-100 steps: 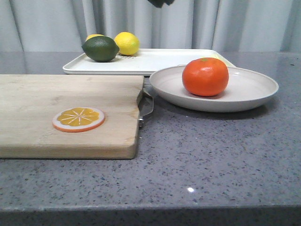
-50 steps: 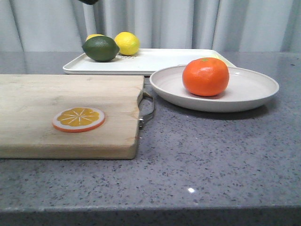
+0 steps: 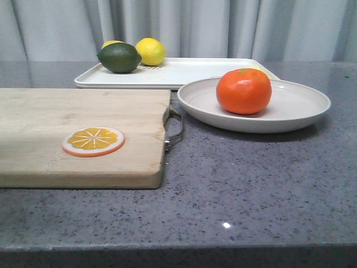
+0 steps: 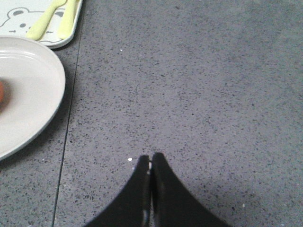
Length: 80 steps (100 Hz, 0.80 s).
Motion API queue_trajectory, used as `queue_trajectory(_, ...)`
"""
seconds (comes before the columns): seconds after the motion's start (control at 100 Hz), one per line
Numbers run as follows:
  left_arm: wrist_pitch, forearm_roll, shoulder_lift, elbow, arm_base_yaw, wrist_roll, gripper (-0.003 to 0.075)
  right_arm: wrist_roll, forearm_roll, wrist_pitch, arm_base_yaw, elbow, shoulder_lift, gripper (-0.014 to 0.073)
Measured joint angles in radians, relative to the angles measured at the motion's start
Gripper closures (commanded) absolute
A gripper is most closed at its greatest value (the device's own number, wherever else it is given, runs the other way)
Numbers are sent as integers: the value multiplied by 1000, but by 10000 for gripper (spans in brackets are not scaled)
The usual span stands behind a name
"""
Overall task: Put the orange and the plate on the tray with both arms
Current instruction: 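Open the left gripper and lift it away from the plate, then move the right gripper down to the plate rim nearest it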
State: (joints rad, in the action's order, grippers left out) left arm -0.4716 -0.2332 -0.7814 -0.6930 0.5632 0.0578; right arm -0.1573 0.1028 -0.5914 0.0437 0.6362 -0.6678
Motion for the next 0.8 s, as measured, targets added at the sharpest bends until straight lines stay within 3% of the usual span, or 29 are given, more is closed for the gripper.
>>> queue_trajectory(0.12, 4, 0, 21, 7, -6, 0, 741, 2, 0, -49, 52, 92, -125, 585)
queue_trajectory(0.27, 12, 0, 22, 7, -6, 0, 741, 3, 0, -107, 117, 218, -303, 351)
queue_trajectory(0.37, 12, 0, 22, 9, -6, 0, 741, 4, -1, -135, 149, 310, -405, 259)
queue_trajectory(0.8, 12, 0, 22, 9, -6, 0, 741, 7, -97, -249, 167, 610, -788, 250)
